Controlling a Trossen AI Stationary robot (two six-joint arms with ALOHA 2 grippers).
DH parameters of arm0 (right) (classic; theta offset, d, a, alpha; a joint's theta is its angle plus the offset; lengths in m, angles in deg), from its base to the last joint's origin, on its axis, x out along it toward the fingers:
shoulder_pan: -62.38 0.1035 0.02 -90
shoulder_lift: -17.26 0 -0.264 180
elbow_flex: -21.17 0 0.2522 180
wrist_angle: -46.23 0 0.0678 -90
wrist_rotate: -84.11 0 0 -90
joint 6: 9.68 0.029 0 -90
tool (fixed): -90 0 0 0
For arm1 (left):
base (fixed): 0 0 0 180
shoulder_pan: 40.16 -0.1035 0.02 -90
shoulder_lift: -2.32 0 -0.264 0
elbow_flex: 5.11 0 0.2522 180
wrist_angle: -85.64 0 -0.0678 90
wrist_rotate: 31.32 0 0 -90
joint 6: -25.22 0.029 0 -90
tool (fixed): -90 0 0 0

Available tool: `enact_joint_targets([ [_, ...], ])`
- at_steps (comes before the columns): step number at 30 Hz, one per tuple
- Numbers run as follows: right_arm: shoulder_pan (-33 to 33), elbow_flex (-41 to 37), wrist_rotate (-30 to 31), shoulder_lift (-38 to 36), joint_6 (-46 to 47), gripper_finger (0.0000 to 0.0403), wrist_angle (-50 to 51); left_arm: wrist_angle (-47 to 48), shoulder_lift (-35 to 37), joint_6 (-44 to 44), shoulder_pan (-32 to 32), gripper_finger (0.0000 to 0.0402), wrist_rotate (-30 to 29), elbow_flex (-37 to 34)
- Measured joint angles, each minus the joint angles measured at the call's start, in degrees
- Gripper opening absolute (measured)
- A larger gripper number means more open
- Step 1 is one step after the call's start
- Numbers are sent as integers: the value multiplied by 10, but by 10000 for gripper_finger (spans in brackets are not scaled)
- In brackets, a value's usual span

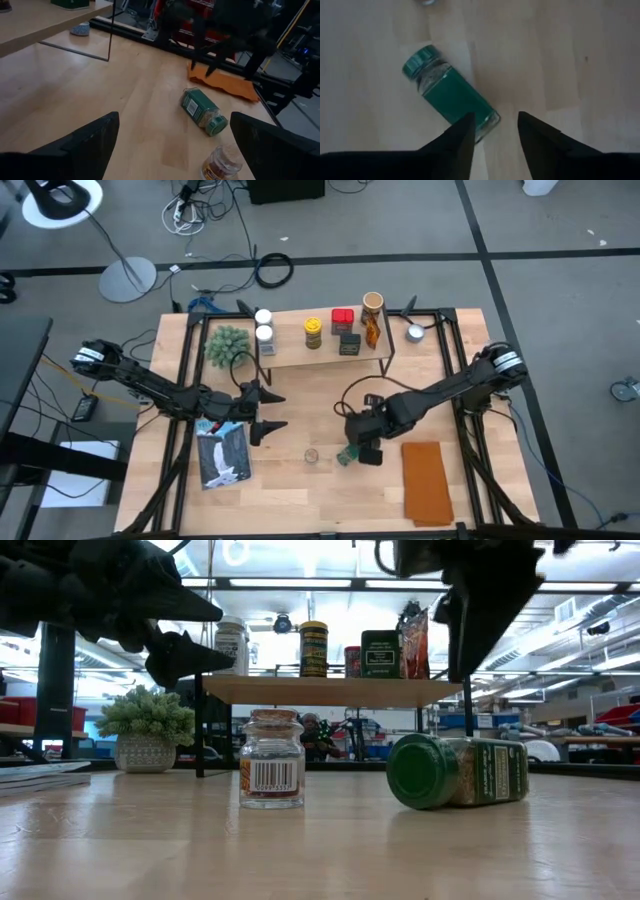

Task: Shelf spices
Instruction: Put the green seasoning bottle on the shelf

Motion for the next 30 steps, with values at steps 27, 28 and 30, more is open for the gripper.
enact_joint_targets([
  [27, -4, 0, -119, 17, -140, 167, -36, 21, 0, -18, 0, 386, -63, 0],
  [28, -5, 0, -129, 19, -141, 178, -49, 21, 0, -18, 0, 386, -63, 0],
  [30, -7, 0, -141, 18, -150, 202, -65, 21, 0, -18, 0, 386, -64, 0],
])
